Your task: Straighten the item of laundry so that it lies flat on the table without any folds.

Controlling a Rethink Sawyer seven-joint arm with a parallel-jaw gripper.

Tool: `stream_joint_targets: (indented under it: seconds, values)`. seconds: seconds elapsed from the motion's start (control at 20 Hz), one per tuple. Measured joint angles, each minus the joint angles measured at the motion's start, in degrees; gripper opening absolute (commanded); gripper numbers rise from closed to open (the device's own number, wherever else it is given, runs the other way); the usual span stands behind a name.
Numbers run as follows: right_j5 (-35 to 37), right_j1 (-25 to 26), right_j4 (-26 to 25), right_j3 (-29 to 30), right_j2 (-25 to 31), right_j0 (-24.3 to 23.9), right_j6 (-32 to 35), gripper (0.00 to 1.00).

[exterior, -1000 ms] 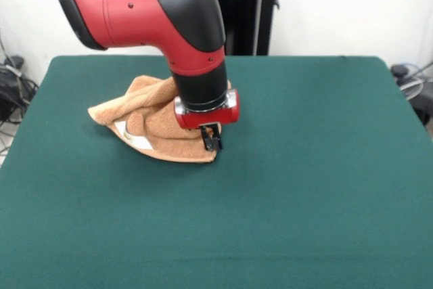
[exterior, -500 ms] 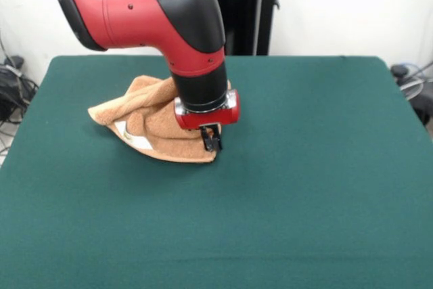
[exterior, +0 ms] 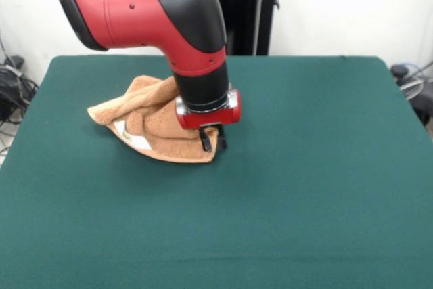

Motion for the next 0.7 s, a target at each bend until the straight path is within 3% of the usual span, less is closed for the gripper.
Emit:
stream_joint_targets:
  seconds: [0.7]
  values:
    - [-0.04,-0.37,0.02,0.41,0.22,0.83,0.00,1.00]
